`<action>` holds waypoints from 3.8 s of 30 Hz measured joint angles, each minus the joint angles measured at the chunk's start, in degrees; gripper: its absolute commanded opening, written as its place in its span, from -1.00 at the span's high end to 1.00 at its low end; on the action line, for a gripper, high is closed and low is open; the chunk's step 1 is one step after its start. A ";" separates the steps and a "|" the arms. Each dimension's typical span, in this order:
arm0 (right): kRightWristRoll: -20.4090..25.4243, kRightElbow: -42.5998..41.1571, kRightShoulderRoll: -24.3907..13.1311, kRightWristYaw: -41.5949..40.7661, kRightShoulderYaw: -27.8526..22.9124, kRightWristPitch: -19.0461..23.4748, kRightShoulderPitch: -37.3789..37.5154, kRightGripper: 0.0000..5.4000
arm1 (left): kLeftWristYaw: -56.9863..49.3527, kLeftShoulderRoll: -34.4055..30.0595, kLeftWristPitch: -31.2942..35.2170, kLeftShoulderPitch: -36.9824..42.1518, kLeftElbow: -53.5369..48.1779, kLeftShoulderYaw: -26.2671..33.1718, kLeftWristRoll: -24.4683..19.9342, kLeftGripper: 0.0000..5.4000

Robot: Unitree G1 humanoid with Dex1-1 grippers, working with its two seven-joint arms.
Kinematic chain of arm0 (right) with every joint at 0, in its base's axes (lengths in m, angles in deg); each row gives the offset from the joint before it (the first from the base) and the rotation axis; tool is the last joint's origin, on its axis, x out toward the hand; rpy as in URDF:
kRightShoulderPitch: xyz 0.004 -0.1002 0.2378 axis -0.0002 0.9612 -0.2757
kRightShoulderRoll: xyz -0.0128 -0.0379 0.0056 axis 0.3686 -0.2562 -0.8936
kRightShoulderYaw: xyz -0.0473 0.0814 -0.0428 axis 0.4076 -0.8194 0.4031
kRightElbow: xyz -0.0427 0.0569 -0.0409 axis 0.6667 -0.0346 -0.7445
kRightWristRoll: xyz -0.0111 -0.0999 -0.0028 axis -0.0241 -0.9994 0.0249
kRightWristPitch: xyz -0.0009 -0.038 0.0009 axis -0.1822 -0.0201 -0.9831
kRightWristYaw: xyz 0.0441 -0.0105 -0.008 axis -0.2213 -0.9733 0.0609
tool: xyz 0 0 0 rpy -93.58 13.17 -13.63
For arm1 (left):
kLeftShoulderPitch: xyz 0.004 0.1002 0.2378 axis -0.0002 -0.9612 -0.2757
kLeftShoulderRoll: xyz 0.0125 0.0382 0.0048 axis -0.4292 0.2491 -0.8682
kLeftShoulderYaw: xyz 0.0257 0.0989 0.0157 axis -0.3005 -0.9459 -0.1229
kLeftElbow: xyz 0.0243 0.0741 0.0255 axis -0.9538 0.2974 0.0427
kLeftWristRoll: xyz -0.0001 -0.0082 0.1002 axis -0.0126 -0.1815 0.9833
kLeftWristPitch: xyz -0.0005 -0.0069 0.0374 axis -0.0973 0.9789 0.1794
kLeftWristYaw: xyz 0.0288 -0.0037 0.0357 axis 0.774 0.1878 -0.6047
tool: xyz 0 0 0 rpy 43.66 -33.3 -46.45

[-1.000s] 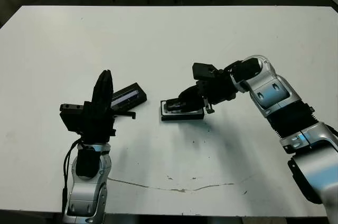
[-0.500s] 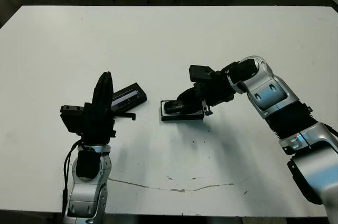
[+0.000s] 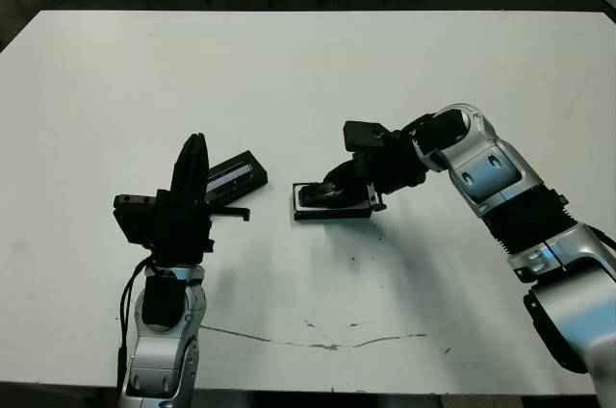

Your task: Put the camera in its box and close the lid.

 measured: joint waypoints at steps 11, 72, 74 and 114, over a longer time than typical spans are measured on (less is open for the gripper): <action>-0.67 -0.01 0.79 0.58 0.28 -1.35 0.12 0.67 | -0.16 0.05 -0.14 -0.12 0.15 -0.20 0.26 1.00; 20.08 -26.59 0.05 24.35 -28.42 12.32 13.03 -0.91 | -0.42 0.04 -0.13 0.07 0.19 -0.54 0.22 1.00; 20.58 -30.11 1.56 30.31 -30.59 12.72 16.64 -0.82 | -0.35 0.00 0.03 0.19 0.17 -0.49 0.16 1.00; 26.12 -41.08 1.64 43.60 -36.25 -0.92 44.03 1.00 | 56.63 -36.75 27.73 32.89 23.90 0.74 -15.98 -0.84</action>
